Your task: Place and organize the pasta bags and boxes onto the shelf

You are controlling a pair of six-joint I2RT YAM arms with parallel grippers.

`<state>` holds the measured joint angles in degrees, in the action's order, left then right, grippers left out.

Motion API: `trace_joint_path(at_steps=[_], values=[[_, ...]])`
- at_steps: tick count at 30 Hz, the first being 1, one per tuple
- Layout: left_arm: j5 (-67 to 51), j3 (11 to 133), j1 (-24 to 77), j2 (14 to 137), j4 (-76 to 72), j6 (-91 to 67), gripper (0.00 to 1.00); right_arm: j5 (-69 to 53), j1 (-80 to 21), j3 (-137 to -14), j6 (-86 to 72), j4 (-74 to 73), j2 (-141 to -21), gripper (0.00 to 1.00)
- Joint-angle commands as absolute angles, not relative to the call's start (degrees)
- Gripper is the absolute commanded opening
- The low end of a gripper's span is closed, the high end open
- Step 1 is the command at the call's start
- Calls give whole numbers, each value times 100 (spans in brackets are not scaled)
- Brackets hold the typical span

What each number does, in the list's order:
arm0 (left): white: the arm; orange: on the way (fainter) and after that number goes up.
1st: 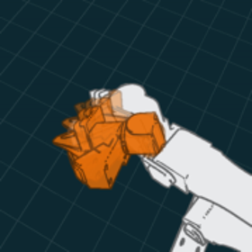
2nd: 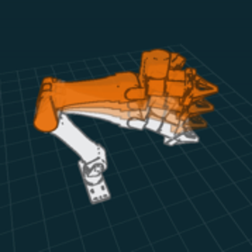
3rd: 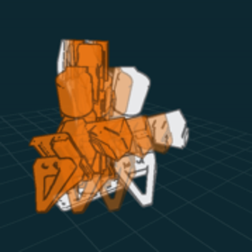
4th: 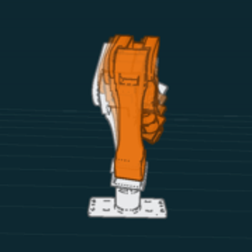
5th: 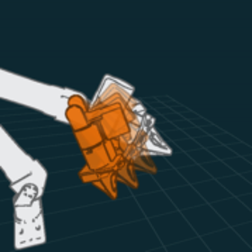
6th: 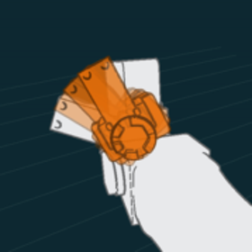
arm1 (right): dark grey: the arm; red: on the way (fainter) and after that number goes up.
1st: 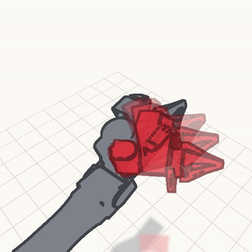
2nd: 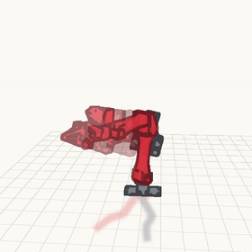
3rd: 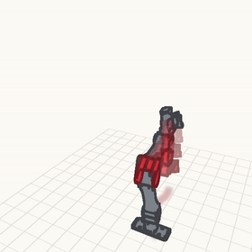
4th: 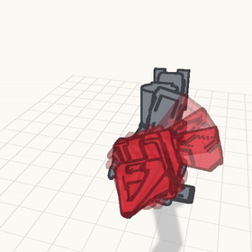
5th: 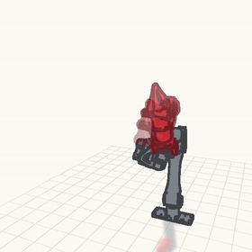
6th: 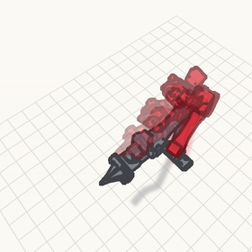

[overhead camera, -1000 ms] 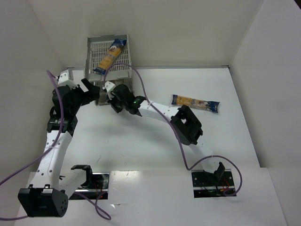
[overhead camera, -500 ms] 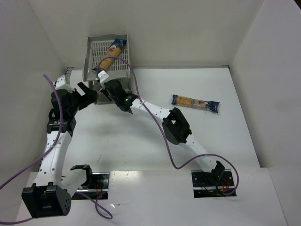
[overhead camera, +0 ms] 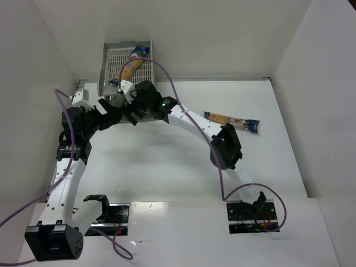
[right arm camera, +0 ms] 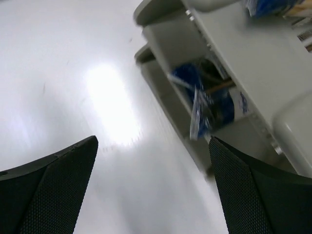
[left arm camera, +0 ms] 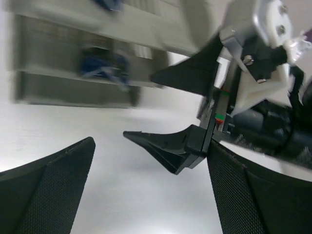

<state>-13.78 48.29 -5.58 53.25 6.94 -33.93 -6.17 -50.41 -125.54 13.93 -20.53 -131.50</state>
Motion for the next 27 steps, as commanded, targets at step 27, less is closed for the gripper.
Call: trace_joint_path(at_steps=[27], values=[[-1002, 4412, -1169, 5282, 308, -3349, 100, -455, -1116, -8851, 4868, -3770, -11830, 100]])
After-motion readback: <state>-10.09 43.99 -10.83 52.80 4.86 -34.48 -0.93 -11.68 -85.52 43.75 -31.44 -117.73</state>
